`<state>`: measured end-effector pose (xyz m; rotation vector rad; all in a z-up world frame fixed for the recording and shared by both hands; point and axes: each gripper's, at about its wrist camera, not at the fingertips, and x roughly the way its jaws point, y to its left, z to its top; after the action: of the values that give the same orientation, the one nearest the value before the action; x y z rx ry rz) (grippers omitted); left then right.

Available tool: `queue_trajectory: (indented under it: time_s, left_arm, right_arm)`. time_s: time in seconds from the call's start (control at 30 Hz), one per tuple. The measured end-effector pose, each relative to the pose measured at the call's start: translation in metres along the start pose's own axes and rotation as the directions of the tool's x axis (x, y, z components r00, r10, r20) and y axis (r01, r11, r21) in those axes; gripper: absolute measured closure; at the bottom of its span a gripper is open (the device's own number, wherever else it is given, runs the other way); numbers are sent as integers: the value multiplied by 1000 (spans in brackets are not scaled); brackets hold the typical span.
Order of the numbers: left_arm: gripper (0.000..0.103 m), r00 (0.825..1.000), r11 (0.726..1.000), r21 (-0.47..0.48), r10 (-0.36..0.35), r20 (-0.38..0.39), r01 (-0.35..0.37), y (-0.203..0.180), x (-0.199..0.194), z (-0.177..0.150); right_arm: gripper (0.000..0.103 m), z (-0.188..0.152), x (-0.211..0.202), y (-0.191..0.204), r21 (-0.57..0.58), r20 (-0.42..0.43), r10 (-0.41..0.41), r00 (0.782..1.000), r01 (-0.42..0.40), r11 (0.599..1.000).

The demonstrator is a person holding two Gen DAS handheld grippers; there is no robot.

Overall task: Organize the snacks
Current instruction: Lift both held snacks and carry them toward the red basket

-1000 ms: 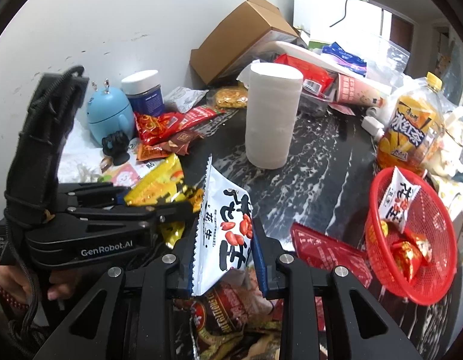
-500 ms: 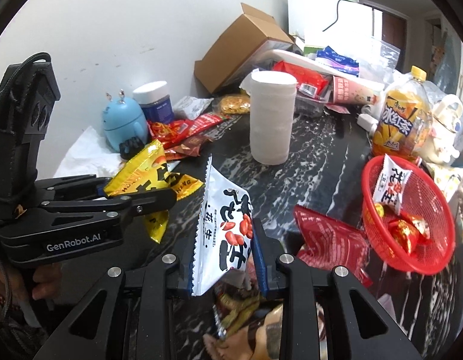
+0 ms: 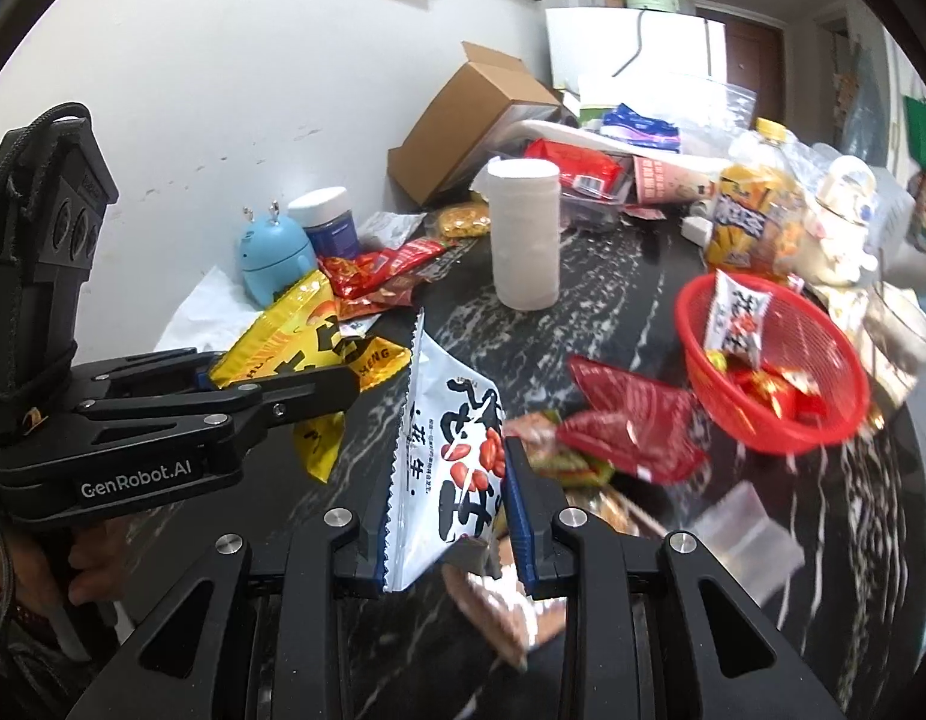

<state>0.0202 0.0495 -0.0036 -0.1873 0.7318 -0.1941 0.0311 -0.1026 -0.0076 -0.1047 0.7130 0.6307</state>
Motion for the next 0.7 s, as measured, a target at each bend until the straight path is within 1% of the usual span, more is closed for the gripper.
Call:
queue_trajectory:
  time_s: [0.33,0.53,0.7]
  left_arm:
    - [67,995,991,89,-94,-22,96,-46,-3,-9]
    - [67,984,974,147,-168,-56,174,-77,0,-14]
    - [67,971,952,196,-223,-90,237,-103,6,-15]
  right_arm:
    - [74,-33,-41,-16,100,19,-74,997,71,992]
    - [74,-53,-66,-29,163,25,-132,991,127,978]
    - [74,-68,-84,-42,214,26,-187,982,178,960]
